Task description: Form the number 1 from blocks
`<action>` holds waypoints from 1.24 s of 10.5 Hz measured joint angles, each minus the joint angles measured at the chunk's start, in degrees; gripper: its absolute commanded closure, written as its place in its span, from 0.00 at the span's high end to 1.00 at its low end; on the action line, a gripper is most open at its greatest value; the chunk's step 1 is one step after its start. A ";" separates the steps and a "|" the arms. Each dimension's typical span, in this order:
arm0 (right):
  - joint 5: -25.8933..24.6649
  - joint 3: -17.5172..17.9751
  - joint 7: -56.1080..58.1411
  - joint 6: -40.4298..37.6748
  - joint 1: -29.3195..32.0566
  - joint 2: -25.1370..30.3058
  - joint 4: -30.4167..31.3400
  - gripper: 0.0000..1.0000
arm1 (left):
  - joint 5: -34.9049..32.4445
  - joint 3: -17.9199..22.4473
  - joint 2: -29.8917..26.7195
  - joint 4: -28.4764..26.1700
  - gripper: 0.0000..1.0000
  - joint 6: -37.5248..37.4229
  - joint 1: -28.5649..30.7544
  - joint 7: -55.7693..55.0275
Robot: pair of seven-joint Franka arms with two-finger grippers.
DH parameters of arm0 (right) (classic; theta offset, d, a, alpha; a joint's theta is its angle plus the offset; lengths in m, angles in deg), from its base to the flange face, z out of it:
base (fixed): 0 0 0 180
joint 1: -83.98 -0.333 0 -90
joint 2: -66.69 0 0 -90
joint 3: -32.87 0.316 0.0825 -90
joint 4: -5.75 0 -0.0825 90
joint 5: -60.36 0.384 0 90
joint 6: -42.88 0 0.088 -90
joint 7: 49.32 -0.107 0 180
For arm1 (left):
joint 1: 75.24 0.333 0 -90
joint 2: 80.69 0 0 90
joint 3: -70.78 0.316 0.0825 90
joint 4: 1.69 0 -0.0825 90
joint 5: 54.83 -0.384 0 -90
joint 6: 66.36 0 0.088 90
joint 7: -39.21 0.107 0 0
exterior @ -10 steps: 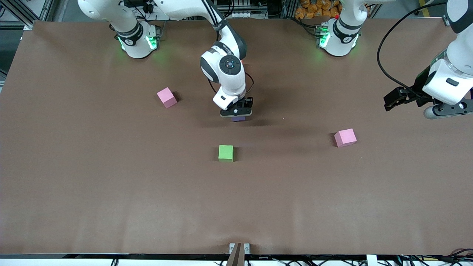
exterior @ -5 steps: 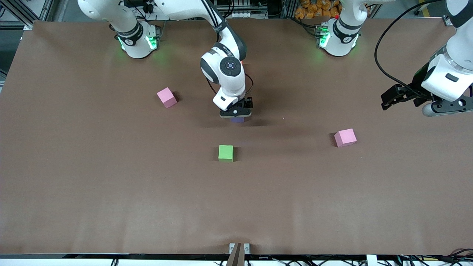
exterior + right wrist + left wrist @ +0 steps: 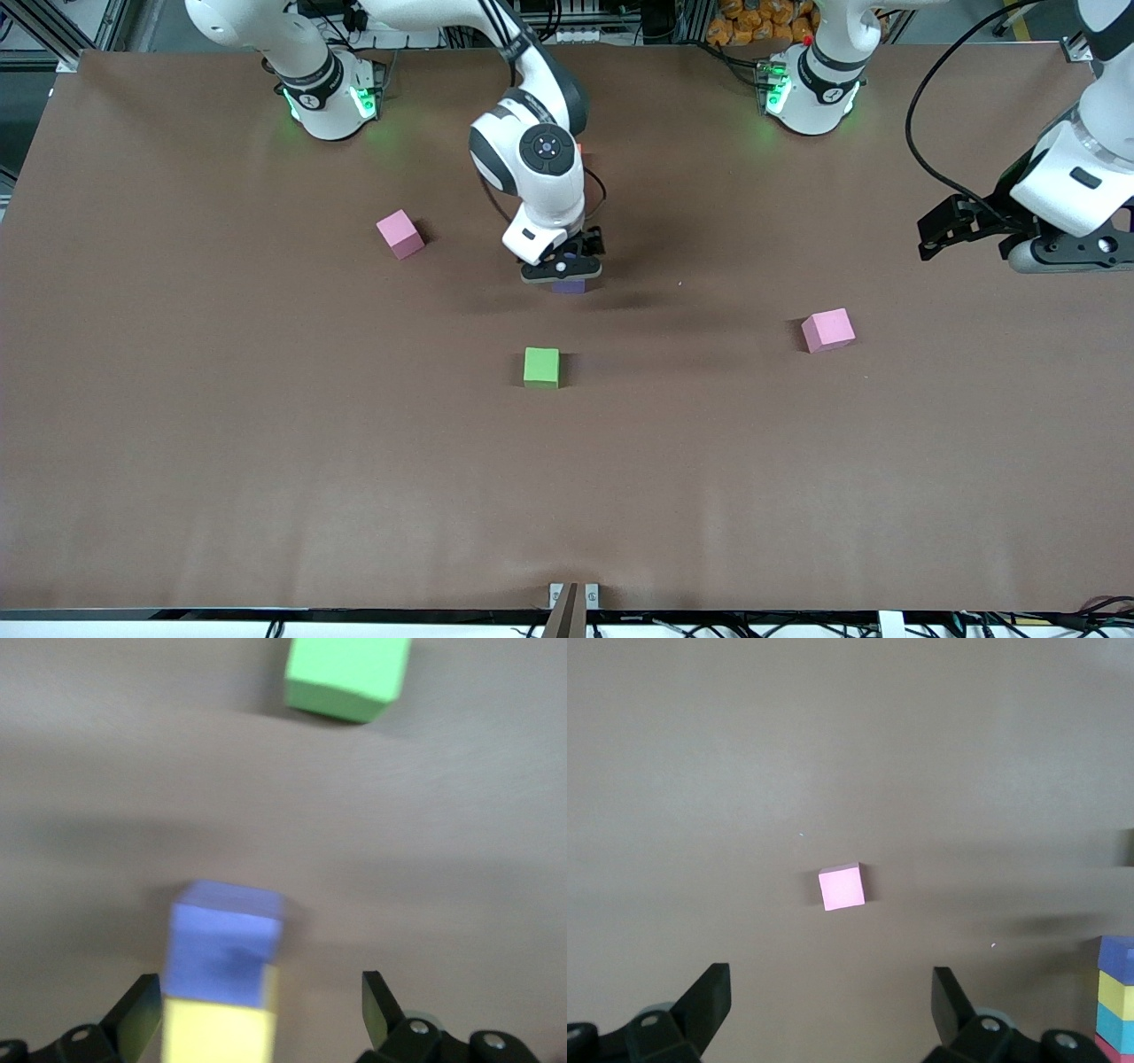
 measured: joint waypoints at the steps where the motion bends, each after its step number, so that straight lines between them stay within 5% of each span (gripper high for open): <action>1: -1.57 -0.10 6.54 -5.53 2.04 1.95 -1.09 1.00 | 0.00 -0.11 0.00 0.87 1.00 -1.16 0.23 0.01; 4: -3.67 -0.39 18.35 -14.29 9.40 8.96 -2.39 1.00 | 0.00 -2.55 -0.09 4.28 1.00 -7.11 2.62 0.14; 9: -4.08 -0.38 14.25 -19.14 30.35 23.30 -3.66 1.00 | 0.00 -3.46 0.01 4.80 1.00 -7.92 3.40 0.14; 13: -4.07 0.78 15.76 -28.64 44.57 25.37 -10.66 1.00 | 0.00 -5.05 0.01 4.83 1.00 -8.89 3.45 0.13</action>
